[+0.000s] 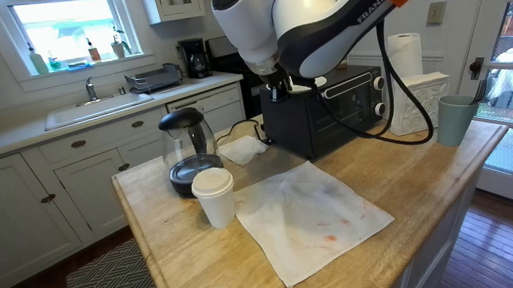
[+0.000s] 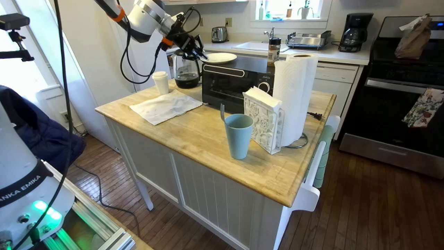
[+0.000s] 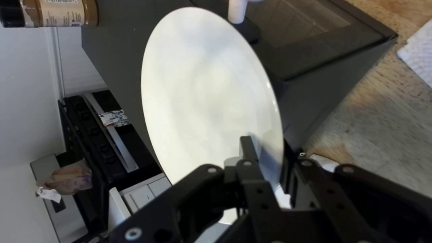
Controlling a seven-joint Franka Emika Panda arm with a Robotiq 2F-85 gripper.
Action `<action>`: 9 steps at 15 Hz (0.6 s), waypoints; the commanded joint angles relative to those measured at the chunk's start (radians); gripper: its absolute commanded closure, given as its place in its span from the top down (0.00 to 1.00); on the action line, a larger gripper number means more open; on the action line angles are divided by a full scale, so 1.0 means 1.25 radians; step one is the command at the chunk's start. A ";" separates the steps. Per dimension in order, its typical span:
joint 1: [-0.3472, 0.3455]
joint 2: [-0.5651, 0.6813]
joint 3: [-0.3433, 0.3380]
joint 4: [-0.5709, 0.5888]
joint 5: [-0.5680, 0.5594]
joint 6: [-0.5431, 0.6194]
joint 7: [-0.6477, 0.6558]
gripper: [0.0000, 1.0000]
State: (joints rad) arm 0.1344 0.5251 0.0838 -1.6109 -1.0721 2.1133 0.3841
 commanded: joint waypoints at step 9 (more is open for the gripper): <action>0.012 0.023 -0.020 0.042 0.020 0.002 -0.025 0.07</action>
State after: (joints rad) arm 0.1357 0.5294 0.0771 -1.5923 -1.0726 2.1122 0.3817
